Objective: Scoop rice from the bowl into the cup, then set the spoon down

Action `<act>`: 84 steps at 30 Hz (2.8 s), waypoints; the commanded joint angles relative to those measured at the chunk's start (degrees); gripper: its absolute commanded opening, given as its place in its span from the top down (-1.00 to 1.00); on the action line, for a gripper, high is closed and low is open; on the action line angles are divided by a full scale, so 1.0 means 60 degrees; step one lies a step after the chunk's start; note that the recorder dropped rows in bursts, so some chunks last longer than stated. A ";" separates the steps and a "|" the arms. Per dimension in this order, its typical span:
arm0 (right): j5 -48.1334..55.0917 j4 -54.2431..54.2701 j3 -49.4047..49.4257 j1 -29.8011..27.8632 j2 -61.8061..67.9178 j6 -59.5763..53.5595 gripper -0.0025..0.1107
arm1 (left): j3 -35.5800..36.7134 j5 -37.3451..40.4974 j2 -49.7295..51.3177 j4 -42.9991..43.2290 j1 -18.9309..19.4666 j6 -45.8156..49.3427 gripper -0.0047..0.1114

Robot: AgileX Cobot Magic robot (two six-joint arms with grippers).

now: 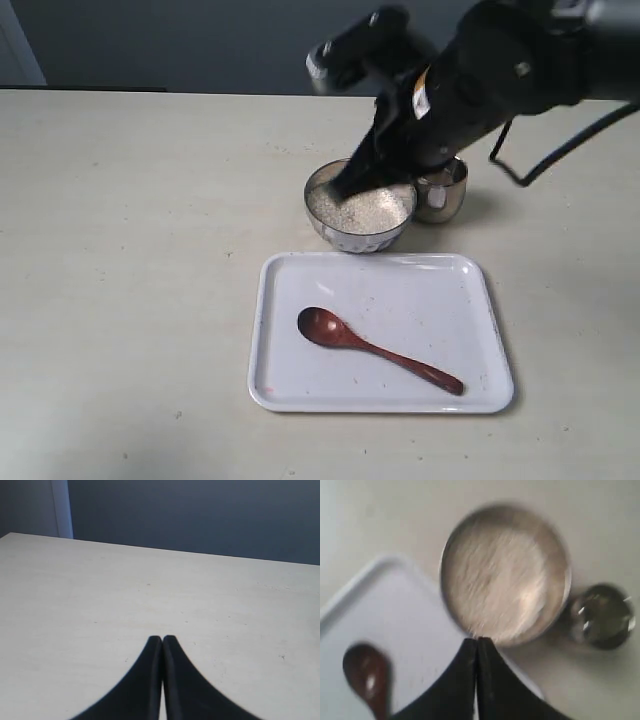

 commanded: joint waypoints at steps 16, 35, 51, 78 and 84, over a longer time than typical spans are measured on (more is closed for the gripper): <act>-0.5947 0.0900 0.6739 -0.3278 -0.6478 0.1797 0.96 | -0.0038 -0.0126 -0.0005 0.0010 -0.0076 -0.0062 0.91; -0.5747 0.2459 0.8165 -0.3278 -0.9335 0.1481 0.96 | -0.0038 -0.0126 -0.0005 0.0010 -0.0076 -0.0062 0.91; -0.5004 0.3023 1.0401 -0.7606 -1.3632 0.1460 0.96 | -0.0038 -0.0126 -0.0005 0.0010 -0.0076 -0.0062 0.91; -0.2852 0.3080 1.1010 -0.8493 -1.5194 -0.0224 0.96 | -0.0038 -0.0126 -0.0005 0.0010 -0.0076 -0.0062 0.91; -0.3041 0.3104 1.1200 -0.8493 -1.5194 -0.0224 0.96 | -0.0038 -0.0126 -0.0005 0.0010 -0.0076 -0.0062 0.91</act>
